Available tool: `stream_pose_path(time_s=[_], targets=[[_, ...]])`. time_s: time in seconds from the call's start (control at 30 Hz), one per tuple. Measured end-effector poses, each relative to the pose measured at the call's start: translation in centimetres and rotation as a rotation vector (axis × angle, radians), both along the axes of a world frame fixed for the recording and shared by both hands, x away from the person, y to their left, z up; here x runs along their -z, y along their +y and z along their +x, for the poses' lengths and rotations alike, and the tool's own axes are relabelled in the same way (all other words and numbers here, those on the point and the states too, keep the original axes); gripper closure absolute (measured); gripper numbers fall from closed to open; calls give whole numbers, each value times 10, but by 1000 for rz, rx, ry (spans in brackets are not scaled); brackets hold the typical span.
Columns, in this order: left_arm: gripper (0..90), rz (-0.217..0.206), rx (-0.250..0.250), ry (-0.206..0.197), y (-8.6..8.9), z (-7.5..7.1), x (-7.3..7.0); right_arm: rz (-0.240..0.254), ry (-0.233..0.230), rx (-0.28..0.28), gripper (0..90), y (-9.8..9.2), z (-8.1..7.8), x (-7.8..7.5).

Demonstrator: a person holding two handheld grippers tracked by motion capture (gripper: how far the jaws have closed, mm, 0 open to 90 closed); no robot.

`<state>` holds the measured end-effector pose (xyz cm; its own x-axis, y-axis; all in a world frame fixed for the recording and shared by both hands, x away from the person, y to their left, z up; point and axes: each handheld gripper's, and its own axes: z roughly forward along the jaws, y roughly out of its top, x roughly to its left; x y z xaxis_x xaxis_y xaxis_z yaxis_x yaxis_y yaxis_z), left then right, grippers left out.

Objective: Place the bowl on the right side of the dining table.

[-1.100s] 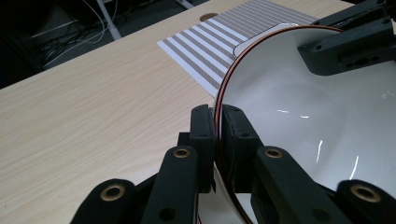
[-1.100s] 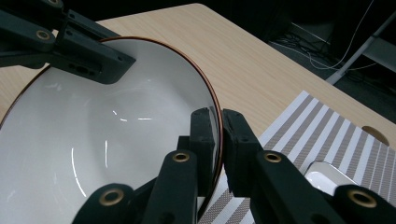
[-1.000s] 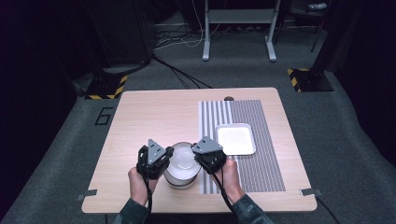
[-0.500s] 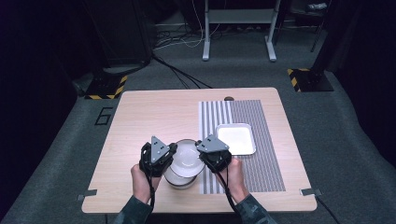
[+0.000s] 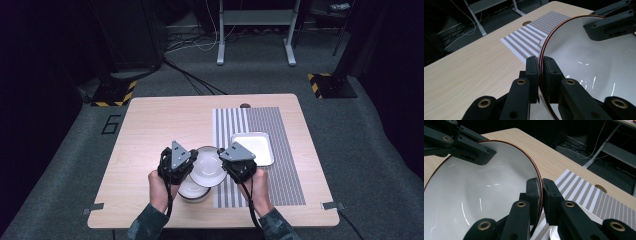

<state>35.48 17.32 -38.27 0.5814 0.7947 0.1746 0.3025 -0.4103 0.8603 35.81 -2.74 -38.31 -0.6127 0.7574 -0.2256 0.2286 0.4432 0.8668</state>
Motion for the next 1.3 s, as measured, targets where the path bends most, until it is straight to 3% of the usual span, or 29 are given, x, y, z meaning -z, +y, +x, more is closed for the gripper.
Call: stream_pose_path(time_s=[0.8, 1.3], targets=[[831, 35, 123, 27, -66, 24, 8, 41, 30, 123, 836, -64, -2, 13], [828, 28, 143, 46, -80, 39, 6, 48, 39, 149, 839, -81, 8, 14]])
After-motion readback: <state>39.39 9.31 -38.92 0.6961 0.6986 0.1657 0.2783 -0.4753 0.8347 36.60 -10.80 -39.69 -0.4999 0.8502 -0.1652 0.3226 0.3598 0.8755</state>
